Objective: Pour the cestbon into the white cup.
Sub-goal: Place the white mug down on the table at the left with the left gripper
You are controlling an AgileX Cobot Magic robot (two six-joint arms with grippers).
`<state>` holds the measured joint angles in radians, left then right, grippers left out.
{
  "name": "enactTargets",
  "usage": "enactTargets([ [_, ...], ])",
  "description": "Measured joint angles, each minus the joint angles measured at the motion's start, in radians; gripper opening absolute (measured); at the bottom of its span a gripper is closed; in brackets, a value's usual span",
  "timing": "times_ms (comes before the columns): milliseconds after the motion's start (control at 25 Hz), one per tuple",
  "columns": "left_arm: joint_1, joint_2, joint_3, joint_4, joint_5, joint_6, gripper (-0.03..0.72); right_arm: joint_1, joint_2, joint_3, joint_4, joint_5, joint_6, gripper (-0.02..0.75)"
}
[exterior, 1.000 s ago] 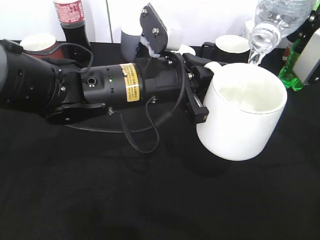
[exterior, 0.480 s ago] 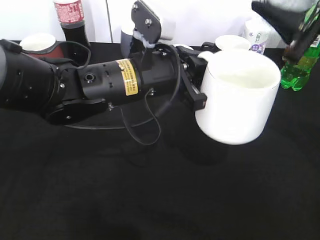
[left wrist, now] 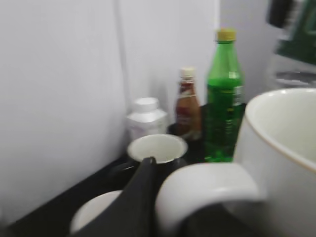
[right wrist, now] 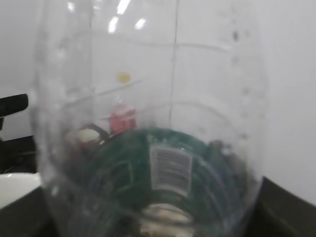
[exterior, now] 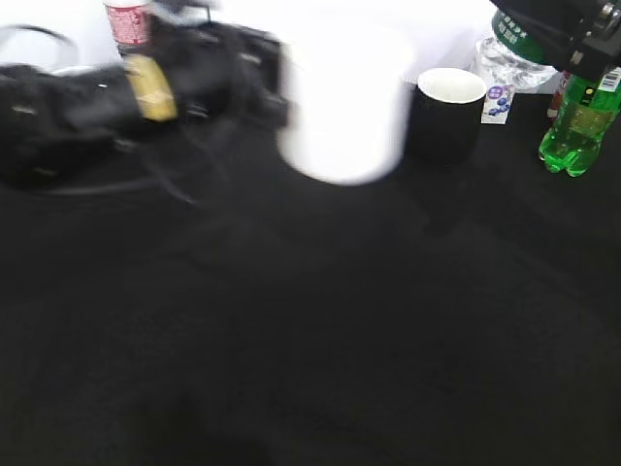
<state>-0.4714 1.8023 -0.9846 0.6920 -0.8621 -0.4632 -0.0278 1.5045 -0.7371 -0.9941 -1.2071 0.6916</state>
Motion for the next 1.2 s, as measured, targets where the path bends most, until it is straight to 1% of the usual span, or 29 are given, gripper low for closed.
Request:
enactTargets([
  [160,0.179,-0.094,0.116,0.004,-0.008,0.000,0.062,0.000,0.000,0.000,0.000,0.000,0.001,0.489],
  [240,0.242,-0.130,0.166,0.003,-0.014,0.000,0.062,0.000,0.000,0.000,0.000,0.000,0.001,0.489],
  [320,0.282,-0.136,0.208,0.001,-0.024,0.000,0.062,0.000,0.000,0.000,0.000,0.000,0.001,0.489],
  [360,0.289,-0.134,0.228,-0.002,-0.020,0.005,0.062,0.000,0.000,0.000,0.000,0.000,0.001,0.489],
  [440,0.290,-0.101,0.238,-0.022,-0.028,0.082,0.062,0.000,0.000,0.000,0.000,0.000,0.001,0.489],
  [520,0.290,-0.029,0.239,-0.114,-0.069,0.157,0.062,0.000,0.000,0.000,0.000,0.000,0.002,0.489],
  [600,0.290,0.063,0.239,-0.244,-0.173,0.225,0.062,0.000,0.000,0.000,0.000,0.000,0.003,0.489],
  [680,0.290,0.159,0.213,-0.304,-0.214,0.271,0.062,0.000,0.000,0.000,0.000,0.000,0.003,0.489],
  [760,0.290,0.251,0.149,-0.310,-0.233,0.277,0.062,0.000,0.000,0.000,0.000,0.000,0.004,0.489],
  [1000,0.284,0.381,-0.012,-0.310,-0.239,0.278,0.064,0.000,0.000,0.000,0.000,0.000,0.034,0.489],
  [1120,0.262,0.414,-0.029,-0.312,-0.240,0.275,0.068,0.000,0.000,0.000,0.000,0.000,0.043,0.489],
  [1200,0.259,0.414,-0.029,-0.314,-0.240,0.267,0.100,0.000,0.000,0.000,0.000,0.000,0.045,0.489],
])
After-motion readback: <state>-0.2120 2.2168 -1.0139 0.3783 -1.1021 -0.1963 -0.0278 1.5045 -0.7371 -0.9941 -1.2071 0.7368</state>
